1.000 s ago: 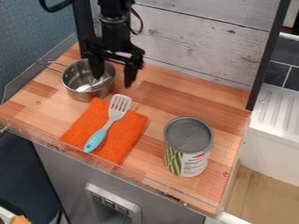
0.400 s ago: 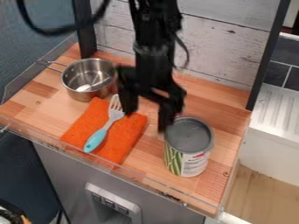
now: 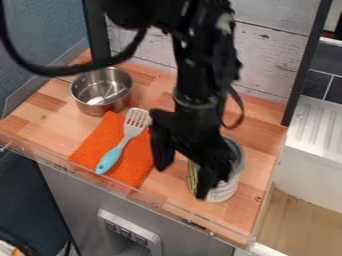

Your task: Push the can to the top right corner

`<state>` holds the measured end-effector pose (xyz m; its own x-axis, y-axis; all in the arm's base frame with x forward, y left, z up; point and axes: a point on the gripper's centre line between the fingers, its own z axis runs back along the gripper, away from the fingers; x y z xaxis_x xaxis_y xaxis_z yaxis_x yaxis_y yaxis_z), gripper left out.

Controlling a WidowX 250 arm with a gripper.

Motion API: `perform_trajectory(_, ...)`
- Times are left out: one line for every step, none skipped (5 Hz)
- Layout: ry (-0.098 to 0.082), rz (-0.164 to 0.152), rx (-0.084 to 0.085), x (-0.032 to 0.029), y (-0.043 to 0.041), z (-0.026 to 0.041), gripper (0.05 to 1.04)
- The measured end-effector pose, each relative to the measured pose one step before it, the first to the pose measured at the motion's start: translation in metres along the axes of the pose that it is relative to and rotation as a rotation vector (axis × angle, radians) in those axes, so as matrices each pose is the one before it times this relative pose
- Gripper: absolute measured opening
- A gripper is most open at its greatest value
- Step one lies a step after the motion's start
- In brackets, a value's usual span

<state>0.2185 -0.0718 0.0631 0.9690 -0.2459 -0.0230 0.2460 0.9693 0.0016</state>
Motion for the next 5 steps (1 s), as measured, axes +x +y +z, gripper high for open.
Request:
perform_trajectory(0.0058, -0.0337, 0.0032, -0.00584, -0.02222, -0.00085, 1.001)
perform_trajectory(-0.0035, 0.0397, 0.0025, 0.00242, -0.00419, -0.00425, 1.001)
perform_trajectory(0.0491, 0.0875, 0.0055, 0.01617, 0.00856, -0.02049, 1.001)
perform_trajectory(0.0160, 0.0912, 0.0132, 0.02279, 0.01261, -0.00604, 1.001)
perform_trajectory(0.0016, 0.0621, 0.0031, 0.02488, 0.01023, -0.00562, 1.001)
